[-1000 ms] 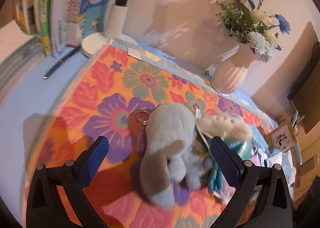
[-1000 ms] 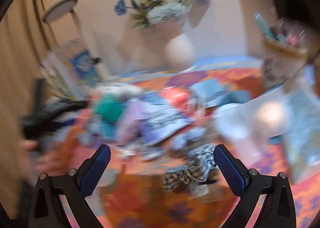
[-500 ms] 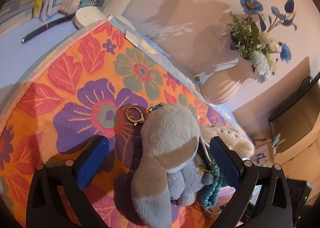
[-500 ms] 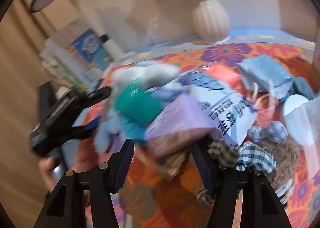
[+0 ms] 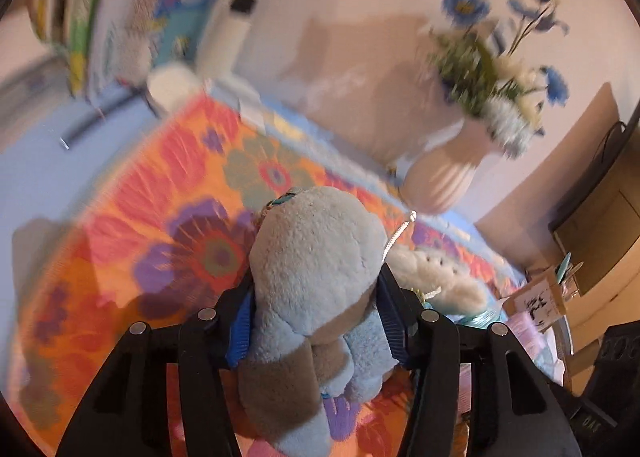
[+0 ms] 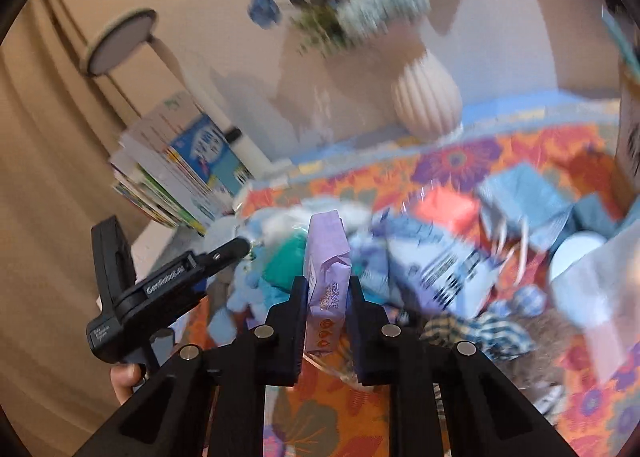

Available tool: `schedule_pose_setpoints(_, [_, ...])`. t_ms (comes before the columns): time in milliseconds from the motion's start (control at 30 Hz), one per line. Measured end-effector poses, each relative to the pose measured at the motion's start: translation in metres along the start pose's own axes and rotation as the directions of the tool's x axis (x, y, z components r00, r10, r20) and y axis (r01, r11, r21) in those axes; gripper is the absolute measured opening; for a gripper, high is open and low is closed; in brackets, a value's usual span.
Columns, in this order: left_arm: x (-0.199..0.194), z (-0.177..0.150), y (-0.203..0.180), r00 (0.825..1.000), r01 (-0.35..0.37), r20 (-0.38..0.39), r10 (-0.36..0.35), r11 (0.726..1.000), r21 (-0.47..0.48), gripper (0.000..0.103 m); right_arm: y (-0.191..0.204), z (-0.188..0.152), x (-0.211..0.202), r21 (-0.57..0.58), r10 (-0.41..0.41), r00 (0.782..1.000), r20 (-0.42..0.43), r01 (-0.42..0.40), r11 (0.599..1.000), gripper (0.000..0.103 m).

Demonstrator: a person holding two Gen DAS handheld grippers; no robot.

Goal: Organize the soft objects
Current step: 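Grasp the grey plush bunny with the left tool while the right tool grasps the lavender packet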

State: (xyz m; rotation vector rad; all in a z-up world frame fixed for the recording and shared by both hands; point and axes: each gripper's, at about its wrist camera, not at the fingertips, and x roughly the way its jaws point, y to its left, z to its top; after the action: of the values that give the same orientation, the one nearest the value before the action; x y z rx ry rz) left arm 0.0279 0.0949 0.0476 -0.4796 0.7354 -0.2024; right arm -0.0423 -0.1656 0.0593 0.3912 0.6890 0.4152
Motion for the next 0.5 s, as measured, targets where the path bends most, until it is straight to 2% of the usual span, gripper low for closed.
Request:
schedule_pose_setpoints(67, [-0.029,0.005,-0.012,0.997,-0.04,0.068,0.036,0.998,0.054,0.051,0.005,0.006,-0.022,-0.022,-0.004,0.998,0.056,0.005,1.0,0.018])
schedule_pose_setpoints(167, [-0.064,0.004,-0.036,0.978,-0.165,0.158,0.139,0.972,0.165,0.051,0.008,0.007,-0.051,-0.057,-0.031,0.991,0.133,0.039,0.998,0.018])
schedule_pose_setpoints(233, [-0.079,0.001,-0.045,0.978,-0.171,0.159,0.138,0.962,0.215,0.051,0.01,0.007,-0.065,-0.075,-0.045,0.988,0.149,0.056,0.996,0.018])
schedule_pose_setpoints(300, [-0.085,-0.004,-0.051,0.99,-0.131,0.085,0.113,0.959,0.252,0.052,0.008,0.003,-0.074,-0.078,-0.027,0.993,0.115,0.036,0.996,0.018])
schedule_pose_setpoints(333, [-0.081,-0.006,-0.052,0.993,-0.114,0.043,0.107,0.958,0.264,0.053,0.006,-0.001,-0.074,-0.077,-0.01,0.997,0.07,0.016,0.997,0.018])
schedule_pose_setpoints(367, [-0.072,-0.009,-0.049,0.993,-0.097,-0.047,0.113,0.961,0.26,0.053,0.006,-0.004,-0.071,-0.076,0.001,0.999,0.039,0.002,0.997,0.018])
schedule_pose_setpoints(400, [-0.066,-0.012,-0.044,0.987,-0.093,-0.104,0.121,0.965,0.244,0.053,0.004,-0.011,-0.067,-0.073,0.026,0.999,-0.018,-0.027,0.997,0.018])
schedule_pose_setpoints(500, [-0.049,-0.018,-0.027,0.973,-0.086,-0.192,0.125,0.976,0.202,0.056,0.0,-0.034,-0.049,-0.05,0.065,0.982,-0.176,-0.074,0.996,0.018])
